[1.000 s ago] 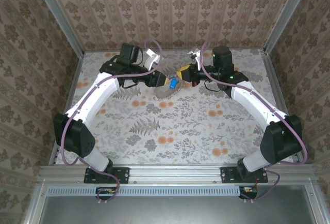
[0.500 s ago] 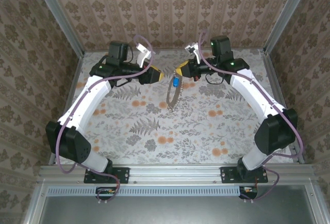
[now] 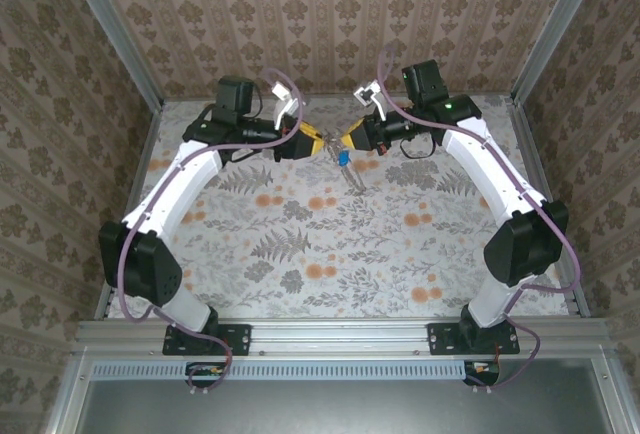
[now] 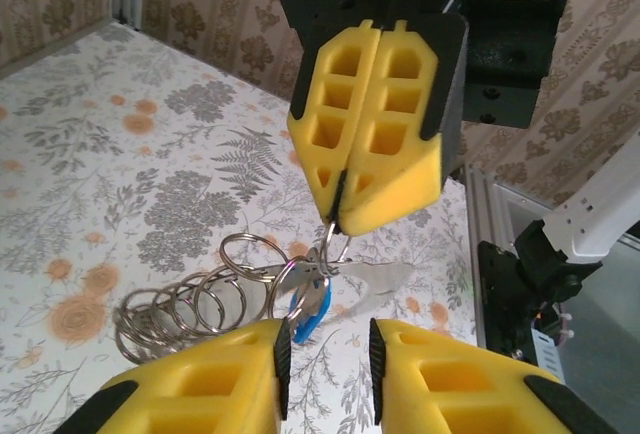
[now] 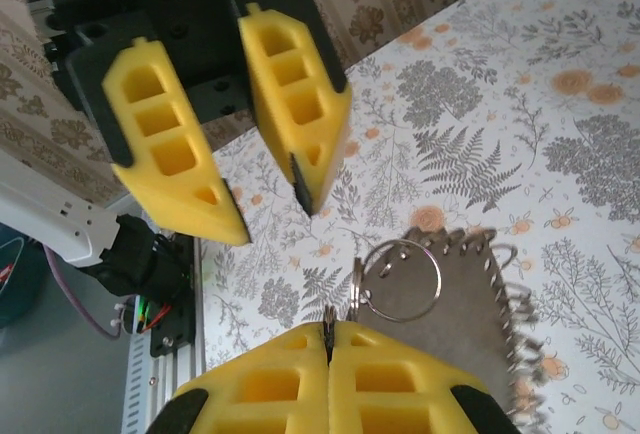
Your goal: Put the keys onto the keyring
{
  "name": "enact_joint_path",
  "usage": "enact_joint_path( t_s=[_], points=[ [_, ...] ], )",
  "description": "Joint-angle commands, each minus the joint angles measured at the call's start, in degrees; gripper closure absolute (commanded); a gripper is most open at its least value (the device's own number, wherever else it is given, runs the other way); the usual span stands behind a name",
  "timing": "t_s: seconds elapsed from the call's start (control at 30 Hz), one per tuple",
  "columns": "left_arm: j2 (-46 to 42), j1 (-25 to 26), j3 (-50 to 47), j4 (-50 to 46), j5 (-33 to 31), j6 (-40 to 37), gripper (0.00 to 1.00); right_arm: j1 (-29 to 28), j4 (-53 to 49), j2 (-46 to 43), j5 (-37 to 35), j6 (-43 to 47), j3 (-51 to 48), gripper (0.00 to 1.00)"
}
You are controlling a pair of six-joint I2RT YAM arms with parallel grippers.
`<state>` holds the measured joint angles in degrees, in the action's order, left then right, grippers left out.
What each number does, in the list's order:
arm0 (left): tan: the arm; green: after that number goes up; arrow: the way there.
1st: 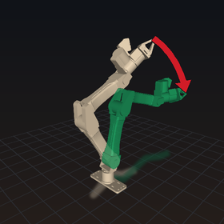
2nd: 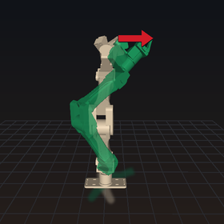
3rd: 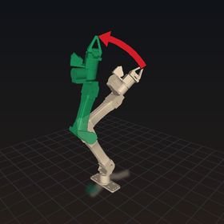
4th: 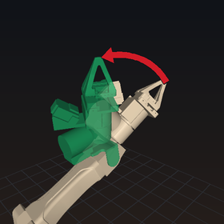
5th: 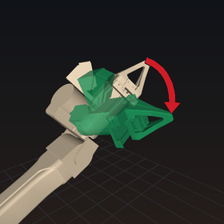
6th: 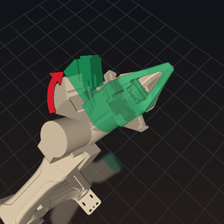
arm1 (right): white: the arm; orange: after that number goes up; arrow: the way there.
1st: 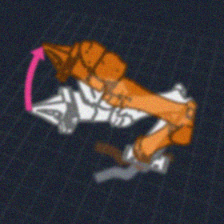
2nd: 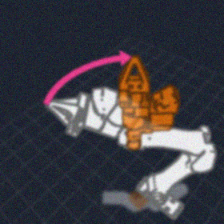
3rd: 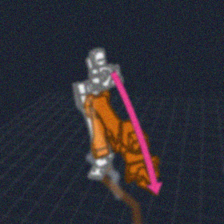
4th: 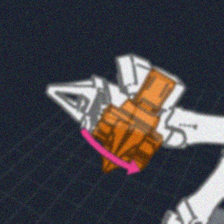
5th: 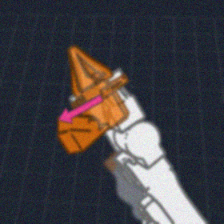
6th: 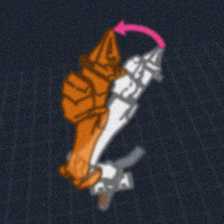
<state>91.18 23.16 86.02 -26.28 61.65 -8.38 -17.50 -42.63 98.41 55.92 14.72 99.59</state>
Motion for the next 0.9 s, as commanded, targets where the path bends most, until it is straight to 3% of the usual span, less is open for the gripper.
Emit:
enact_joint_path(
  t_s=[0.0, 0.87],
  points=[
    [1.3, 0.2, 1.1, 3.8, 5.6, -0.5, 0.72, -0.1, -1.3, 0.1, 0.8, 1.5, 1.2, 1.0],
    [5.3, 2.6, 4.0, 3.5, 6.3, -0.5, 0.73, -0.1, 4.3, -2.6, 0.2, -0.4, -3.6, 1.0]
  ],
)
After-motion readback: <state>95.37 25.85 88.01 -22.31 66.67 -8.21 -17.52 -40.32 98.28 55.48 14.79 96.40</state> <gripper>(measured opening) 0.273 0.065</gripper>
